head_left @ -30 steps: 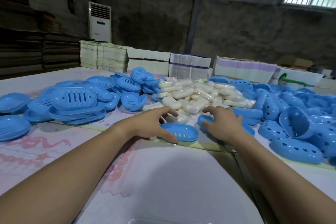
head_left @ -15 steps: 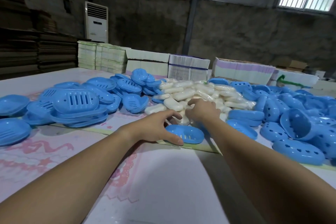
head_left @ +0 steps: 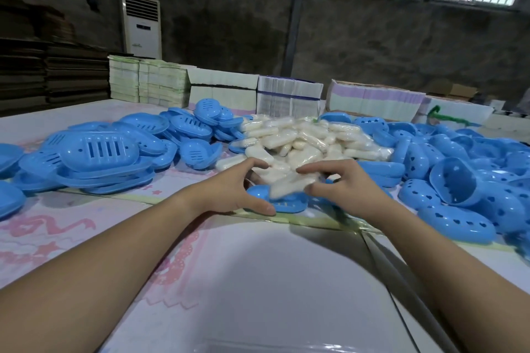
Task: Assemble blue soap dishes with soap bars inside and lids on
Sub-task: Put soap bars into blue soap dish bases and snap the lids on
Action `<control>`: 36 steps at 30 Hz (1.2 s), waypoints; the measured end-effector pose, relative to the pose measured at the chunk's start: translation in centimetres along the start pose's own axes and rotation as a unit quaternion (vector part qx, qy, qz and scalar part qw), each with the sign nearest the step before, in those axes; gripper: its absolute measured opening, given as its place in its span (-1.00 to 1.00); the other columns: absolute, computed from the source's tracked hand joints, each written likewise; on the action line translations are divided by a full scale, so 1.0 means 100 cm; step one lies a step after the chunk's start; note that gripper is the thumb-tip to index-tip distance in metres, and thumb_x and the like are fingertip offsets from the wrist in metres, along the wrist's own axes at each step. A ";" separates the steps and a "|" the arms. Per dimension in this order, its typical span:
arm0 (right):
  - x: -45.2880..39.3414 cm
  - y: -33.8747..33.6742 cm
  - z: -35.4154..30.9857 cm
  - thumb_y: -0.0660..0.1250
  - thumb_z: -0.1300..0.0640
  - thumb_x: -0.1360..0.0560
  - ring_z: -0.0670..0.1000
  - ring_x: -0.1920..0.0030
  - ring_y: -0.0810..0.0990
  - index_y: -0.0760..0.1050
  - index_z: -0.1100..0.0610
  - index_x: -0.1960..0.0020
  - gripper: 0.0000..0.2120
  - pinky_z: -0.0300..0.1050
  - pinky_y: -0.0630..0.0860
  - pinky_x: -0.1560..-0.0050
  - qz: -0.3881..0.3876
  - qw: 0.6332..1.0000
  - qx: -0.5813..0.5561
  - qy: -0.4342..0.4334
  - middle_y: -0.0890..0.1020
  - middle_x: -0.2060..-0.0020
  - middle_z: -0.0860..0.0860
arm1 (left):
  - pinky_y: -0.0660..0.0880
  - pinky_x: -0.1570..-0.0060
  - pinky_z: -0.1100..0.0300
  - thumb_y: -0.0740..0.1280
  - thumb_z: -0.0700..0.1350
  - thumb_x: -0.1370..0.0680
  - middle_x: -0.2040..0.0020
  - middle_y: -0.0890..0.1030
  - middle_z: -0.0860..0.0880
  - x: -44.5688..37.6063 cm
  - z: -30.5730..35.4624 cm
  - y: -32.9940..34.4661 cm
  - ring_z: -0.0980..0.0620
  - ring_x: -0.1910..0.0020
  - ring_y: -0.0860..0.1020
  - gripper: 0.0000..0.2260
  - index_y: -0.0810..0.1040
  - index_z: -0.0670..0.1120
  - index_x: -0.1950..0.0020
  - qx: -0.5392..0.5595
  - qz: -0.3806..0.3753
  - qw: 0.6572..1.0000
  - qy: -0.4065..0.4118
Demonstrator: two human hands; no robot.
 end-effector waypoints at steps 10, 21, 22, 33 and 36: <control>-0.004 0.016 0.007 0.45 -0.07 -0.39 -0.32 -0.11 0.43 0.58 -0.30 -0.05 -0.74 -0.44 0.29 -0.04 -0.032 0.995 0.093 -0.022 0.57 0.01 -0.37 | 0.49 -0.07 0.31 0.62 0.12 -0.34 -0.16 0.58 0.20 0.000 0.001 0.001 0.17 -0.15 0.53 -0.57 0.58 0.21 -0.15 -0.031 0.019 0.999 0.021; -0.005 0.021 0.012 0.44 -0.03 -0.44 -0.17 0.00 0.54 0.67 -0.17 0.12 -0.95 -0.42 0.39 0.12 -0.035 0.996 0.077 -0.006 0.64 0.14 -0.23 | 0.52 -0.04 0.25 0.63 0.11 -0.32 -0.13 0.60 0.15 0.005 0.008 0.004 0.16 -0.11 0.54 -0.57 0.59 0.20 -0.12 -0.033 0.046 0.998 0.034; -0.005 0.020 0.012 0.43 -0.03 -0.45 -0.20 0.00 0.54 0.67 -0.17 0.12 -0.94 -0.39 0.40 0.09 -0.044 0.997 0.066 -0.002 0.65 0.16 -0.27 | 0.52 -0.04 0.24 0.64 0.11 -0.31 -0.13 0.60 0.14 0.005 0.009 0.005 0.15 -0.11 0.54 -0.56 0.58 0.20 -0.12 -0.028 0.049 0.998 0.035; -0.006 -0.068 0.063 0.22 0.11 -0.50 0.27 -0.36 0.29 0.46 -0.09 -0.30 -0.62 0.23 0.22 -0.31 0.087 0.873 0.364 0.313 0.44 -0.32 0.10 | 0.50 -0.09 0.34 0.55 0.20 -0.38 -0.18 0.56 0.22 0.008 0.030 0.037 0.26 -0.17 0.51 -0.56 0.44 0.30 -0.17 -0.063 0.042 0.993 0.086; -0.003 -0.071 0.074 0.19 0.11 -0.50 0.31 -0.36 0.27 0.46 -0.01 -0.26 -0.66 0.28 0.18 -0.34 0.068 0.854 0.380 0.349 0.43 -0.23 0.13 | 0.46 -0.03 0.42 0.54 0.22 -0.38 -0.17 0.55 0.25 0.008 0.028 0.036 0.27 -0.17 0.51 -0.55 0.44 0.30 -0.18 -0.071 0.044 0.993 0.087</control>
Point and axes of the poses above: each hand's wrist, its own x-axis away from the middle knuckle, its own y-axis out of the palm, z = x × y, the point moved 1 cm from there along -x, towards the middle knuckle
